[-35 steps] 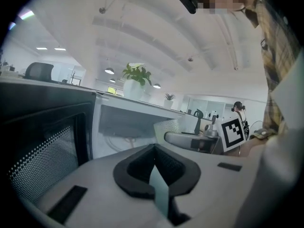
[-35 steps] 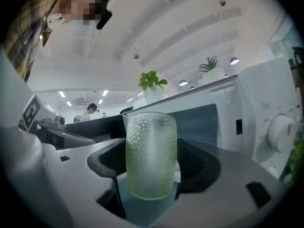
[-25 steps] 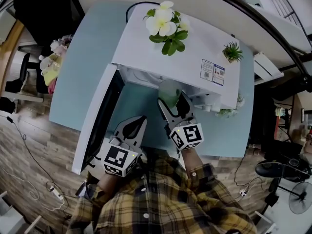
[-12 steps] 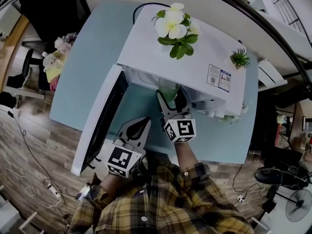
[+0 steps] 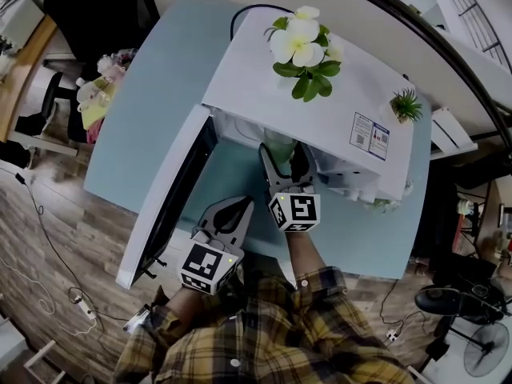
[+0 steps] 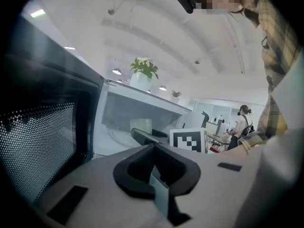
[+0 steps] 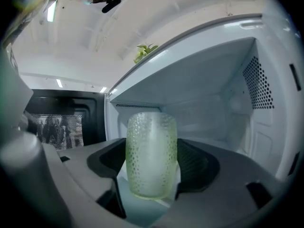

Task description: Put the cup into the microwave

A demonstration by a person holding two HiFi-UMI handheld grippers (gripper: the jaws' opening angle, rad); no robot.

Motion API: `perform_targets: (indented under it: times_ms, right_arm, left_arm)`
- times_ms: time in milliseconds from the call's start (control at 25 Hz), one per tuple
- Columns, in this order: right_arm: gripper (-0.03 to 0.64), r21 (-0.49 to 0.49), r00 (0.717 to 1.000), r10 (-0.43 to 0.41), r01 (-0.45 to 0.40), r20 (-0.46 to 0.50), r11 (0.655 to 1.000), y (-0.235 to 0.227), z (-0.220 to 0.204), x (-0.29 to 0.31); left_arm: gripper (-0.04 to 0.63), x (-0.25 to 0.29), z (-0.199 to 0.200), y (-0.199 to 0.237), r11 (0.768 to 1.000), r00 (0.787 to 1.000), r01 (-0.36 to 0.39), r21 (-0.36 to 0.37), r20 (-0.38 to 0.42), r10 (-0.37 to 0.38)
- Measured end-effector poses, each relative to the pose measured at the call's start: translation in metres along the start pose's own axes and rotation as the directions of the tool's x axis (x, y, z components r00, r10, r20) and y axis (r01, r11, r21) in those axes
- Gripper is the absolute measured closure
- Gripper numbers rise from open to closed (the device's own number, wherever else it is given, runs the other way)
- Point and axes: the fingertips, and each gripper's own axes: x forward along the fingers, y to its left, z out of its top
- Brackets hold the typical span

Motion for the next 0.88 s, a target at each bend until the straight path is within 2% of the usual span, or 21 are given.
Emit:
perform_targets:
  times_ms: [320, 640, 880]
  right_arm:
    - [0.281, -0.016, 0.999, -0.043, 0.043, 0.025, 0.999, -0.006, -0.002, 0.0]
    - [0.291, -0.033, 0.997, -0.074, 0.073, -0.034, 0.997, -0.018, -0.013, -0.003]
    - [0.302, -0.049, 0.99, -0.13, 0.128, -0.053, 0.991, -0.025, -0.015, -0.007]
  left_arm:
    - [0.604, -0.004, -0.006, 0.004, 1.0, 1.0, -0.015, -0.021, -0.003, 0.015]
    - [0.604, -0.005, -0.008, -0.002, 1.0, 1.0, -0.001, -0.024, -0.002, 0.001]
    - [0.604, -0.005, -0.009, -0.004, 0.999, 1.0, 0.009, -0.034, 0.002, -0.009]
